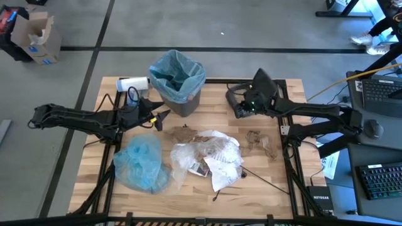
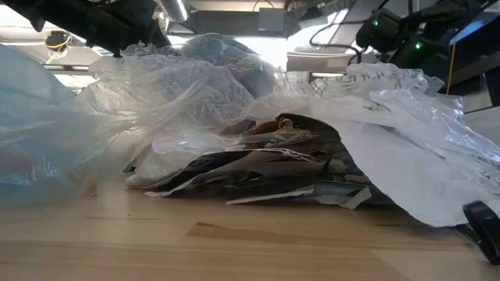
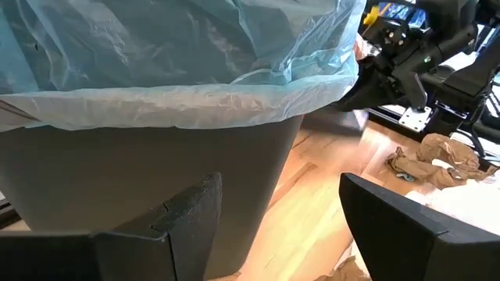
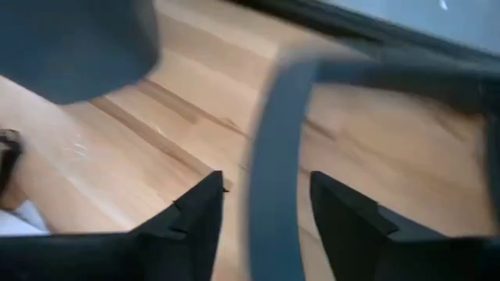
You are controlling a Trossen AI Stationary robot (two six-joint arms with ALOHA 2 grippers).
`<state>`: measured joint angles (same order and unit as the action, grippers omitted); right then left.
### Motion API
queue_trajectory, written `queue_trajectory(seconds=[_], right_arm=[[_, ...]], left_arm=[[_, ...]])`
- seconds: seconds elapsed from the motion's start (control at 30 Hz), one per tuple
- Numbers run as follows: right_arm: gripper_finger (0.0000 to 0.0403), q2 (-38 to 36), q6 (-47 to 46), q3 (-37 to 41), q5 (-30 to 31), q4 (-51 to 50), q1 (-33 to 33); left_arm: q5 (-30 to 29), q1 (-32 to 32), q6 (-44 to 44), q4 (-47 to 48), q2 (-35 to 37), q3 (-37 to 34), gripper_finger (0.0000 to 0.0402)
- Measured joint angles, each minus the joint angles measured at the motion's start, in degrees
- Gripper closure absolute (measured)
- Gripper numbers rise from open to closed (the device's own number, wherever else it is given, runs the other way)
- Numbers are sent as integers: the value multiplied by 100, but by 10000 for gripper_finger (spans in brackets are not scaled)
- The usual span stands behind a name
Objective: Pick and place trash into bin
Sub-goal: Remove the trash cover from the trash bin, then move the trash bin to the left of the table
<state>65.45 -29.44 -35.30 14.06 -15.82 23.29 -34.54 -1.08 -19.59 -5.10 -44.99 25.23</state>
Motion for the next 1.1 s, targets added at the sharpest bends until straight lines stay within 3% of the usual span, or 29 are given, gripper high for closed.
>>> queue_trajectory(seconds=[0.2, 0.37, 0.47, 0.6, 0.8, 1.1], right_arm=[[132, -38, 179, -470, 46, -797, 1], [97, -20, 1213, -871, -562, 144, 0], [95, 103, 1989, -902, -478, 895, 16], [105, 511, 3000, -902, 144, 1811, 198], [118, 1605, 3514, -957, -163, 3364, 422], [119, 3165, 3918, -2495, -193, 3223, 411]], left_arm=[[1, 0, -81, 24, 0, 0, 149], [2, 0, -15, 28, 0, 0, 149], [2, -2, 6, 32, 0, 0, 149], [1, -9, 6, 45, 0, 2, 149], [2, -9, -12, 84, 0, 2, 149], [2, -9, -392, 598, -2, 4, 149]])
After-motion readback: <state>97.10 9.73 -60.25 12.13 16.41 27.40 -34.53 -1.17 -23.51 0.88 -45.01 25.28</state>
